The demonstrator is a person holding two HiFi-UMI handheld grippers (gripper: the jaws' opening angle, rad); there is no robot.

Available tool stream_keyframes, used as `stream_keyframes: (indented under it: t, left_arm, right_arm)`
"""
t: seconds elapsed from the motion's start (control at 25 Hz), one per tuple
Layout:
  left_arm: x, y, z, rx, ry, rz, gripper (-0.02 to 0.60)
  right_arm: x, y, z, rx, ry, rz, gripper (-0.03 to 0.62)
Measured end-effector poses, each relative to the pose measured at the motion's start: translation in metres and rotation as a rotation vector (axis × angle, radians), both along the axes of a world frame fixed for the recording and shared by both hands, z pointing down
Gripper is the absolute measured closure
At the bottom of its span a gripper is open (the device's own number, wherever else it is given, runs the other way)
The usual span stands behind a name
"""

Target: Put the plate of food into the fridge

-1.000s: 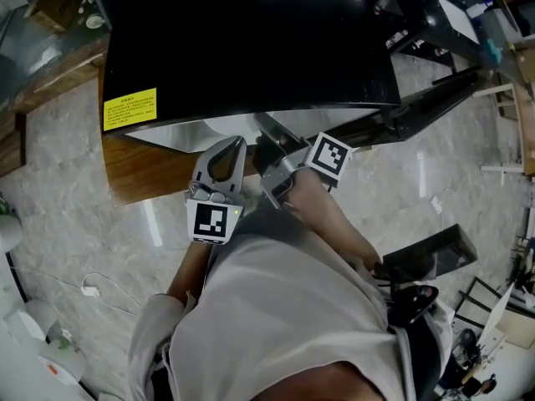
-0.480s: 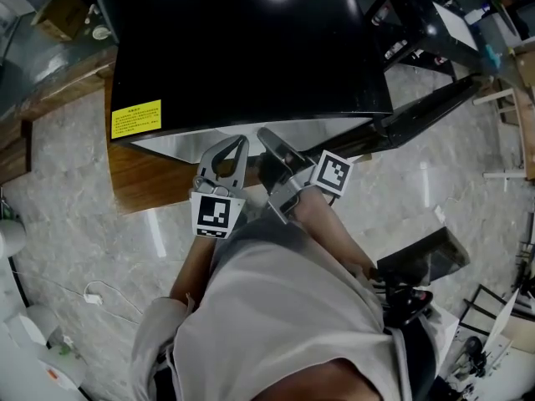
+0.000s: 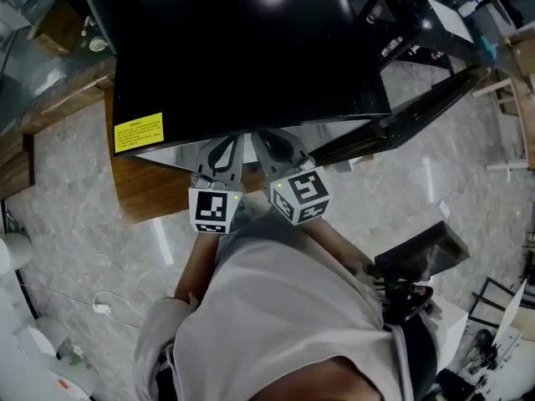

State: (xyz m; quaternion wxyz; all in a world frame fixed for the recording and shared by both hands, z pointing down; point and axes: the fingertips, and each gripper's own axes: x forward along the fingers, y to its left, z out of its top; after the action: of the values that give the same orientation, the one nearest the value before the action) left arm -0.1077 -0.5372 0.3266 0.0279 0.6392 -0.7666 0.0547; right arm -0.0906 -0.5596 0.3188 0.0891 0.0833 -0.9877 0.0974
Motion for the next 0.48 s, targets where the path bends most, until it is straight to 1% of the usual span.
stream_keyframes:
  t: [0.12,0.32,0.48]
  left_arm:
    - [-0.0007,0.0011,-0.0050,0.010,0.000,0.005,0.561]
    - [0.0000,0.0011,-0.0077,0.026,0.013,0.009,0.561]
    - [0.0006,-0.0055,-0.0081,0.024,-0.001,0.016,0.561]
  right_arm:
    - [-0.0034,-0.0035,0.0025,0.036,0.033,0.020,0.572]
    - [-0.0024,-0.0041,-0.0001,0.039,0.016,0.058,0.572]
    - [-0.0034,-0.0097,-0.0009,0.098,0.020,0.088,0.572]
